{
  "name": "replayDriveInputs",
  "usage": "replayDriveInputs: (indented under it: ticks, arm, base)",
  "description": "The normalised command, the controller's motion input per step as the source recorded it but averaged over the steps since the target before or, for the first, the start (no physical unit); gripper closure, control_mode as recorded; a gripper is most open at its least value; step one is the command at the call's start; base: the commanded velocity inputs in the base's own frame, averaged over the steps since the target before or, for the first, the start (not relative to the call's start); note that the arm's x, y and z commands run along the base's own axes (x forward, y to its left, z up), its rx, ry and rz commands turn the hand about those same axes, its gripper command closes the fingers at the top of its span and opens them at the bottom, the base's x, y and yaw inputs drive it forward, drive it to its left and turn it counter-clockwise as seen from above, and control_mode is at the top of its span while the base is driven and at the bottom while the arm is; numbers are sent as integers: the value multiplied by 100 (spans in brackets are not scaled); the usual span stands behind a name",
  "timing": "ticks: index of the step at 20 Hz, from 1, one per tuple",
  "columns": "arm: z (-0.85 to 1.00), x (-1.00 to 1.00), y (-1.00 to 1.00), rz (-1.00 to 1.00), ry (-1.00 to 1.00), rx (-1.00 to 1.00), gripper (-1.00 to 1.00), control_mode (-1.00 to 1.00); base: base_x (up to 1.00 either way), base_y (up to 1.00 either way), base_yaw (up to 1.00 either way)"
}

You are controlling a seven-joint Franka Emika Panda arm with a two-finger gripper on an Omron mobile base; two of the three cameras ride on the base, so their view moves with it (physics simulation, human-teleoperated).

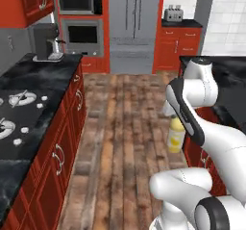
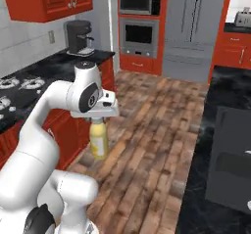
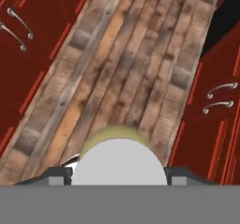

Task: Place the drinks on the dining counter in a tight cluster.

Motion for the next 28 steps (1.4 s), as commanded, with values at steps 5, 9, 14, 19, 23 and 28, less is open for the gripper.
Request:
replayDriveInputs:
  ticks: [5,9,14,19,23,28]
  arm:
    - [0,0,0,0,0,0,100,100]
    - [0,0,0,0,0,0,100,100]
    - [0,0,0,0,0,0,100,100]
    - [0,0,0,0,0,0,100,100]
    - [0,0,0,0,0,0,100,100]
    - [0,0,0,0,0,0,100,100]
  base:
    - [0,1,-100]
    - [0,1,-100]
    - [0,1,-100]
    - [7,15,-91]
    - [29,33,-66]
    - [45,32,-40]
